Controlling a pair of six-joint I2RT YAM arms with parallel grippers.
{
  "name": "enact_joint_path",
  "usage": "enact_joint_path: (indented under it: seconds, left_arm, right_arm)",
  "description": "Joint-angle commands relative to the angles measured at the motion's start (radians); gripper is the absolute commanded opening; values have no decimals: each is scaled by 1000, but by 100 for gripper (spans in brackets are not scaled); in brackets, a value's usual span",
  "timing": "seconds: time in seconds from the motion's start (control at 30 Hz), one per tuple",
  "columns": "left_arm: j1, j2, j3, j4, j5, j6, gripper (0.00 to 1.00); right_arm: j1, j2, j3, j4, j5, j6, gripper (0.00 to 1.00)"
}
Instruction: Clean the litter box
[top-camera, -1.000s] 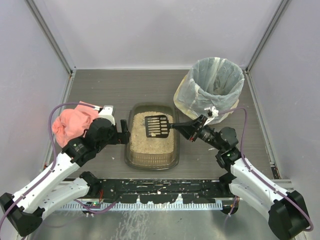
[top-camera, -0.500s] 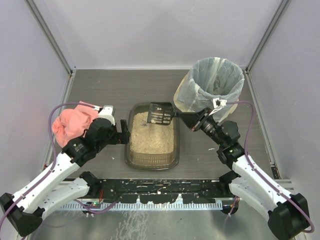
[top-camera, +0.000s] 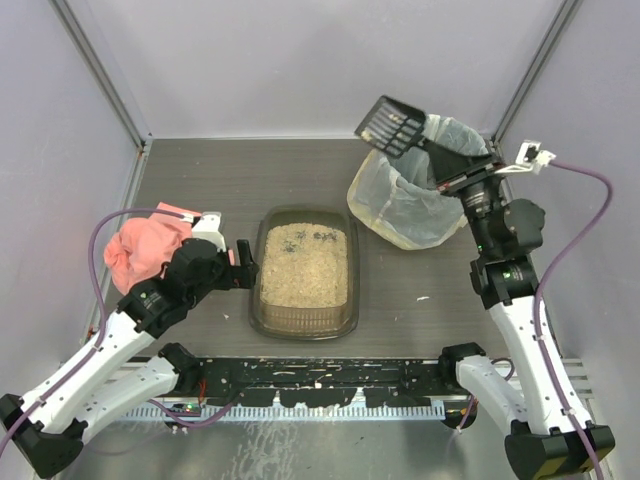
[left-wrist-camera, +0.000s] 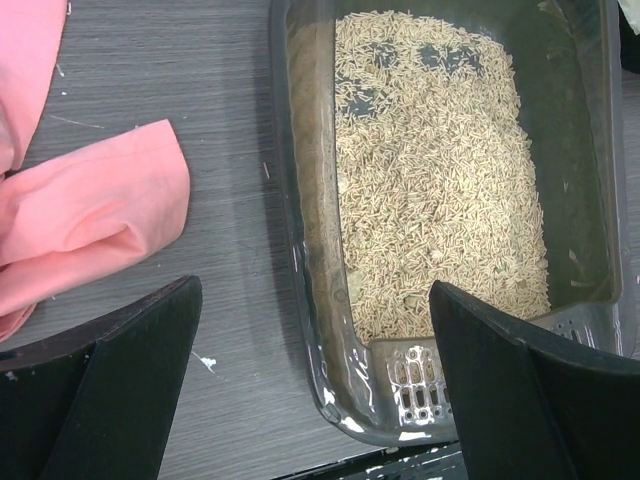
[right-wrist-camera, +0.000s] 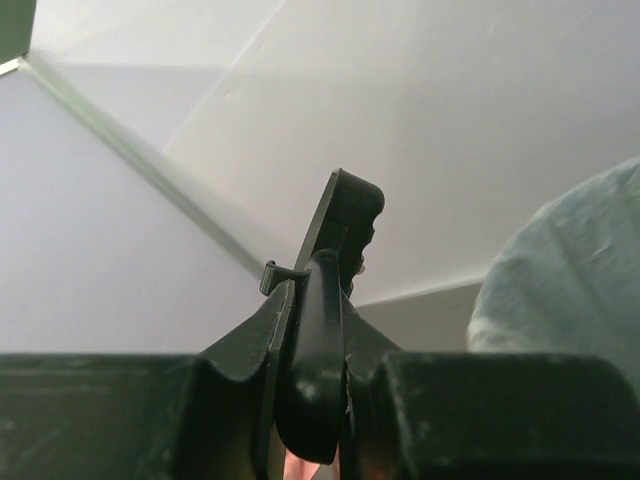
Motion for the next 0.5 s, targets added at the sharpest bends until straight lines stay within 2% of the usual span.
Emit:
enact_joint_path:
  seconds: [0.0, 0.17, 0.33, 0.47]
  left_arm:
    - [3, -18, -6, 29, -7, -12, 98]
    - [3, -24, -11, 34, -6, -11, 98]
    - [4, -16, -5, 40, 1, -5, 98]
    - [4, -7, 4, 39, 4, -1, 98]
  right_arm:
    - [-57, 14, 138, -143, 132, -190, 1]
    - [-62, 53, 223, -252, 257, -436, 1]
    - [-62, 165, 322, -406, 330, -714, 1]
    - [-62, 270, 414, -537, 220, -866, 1]
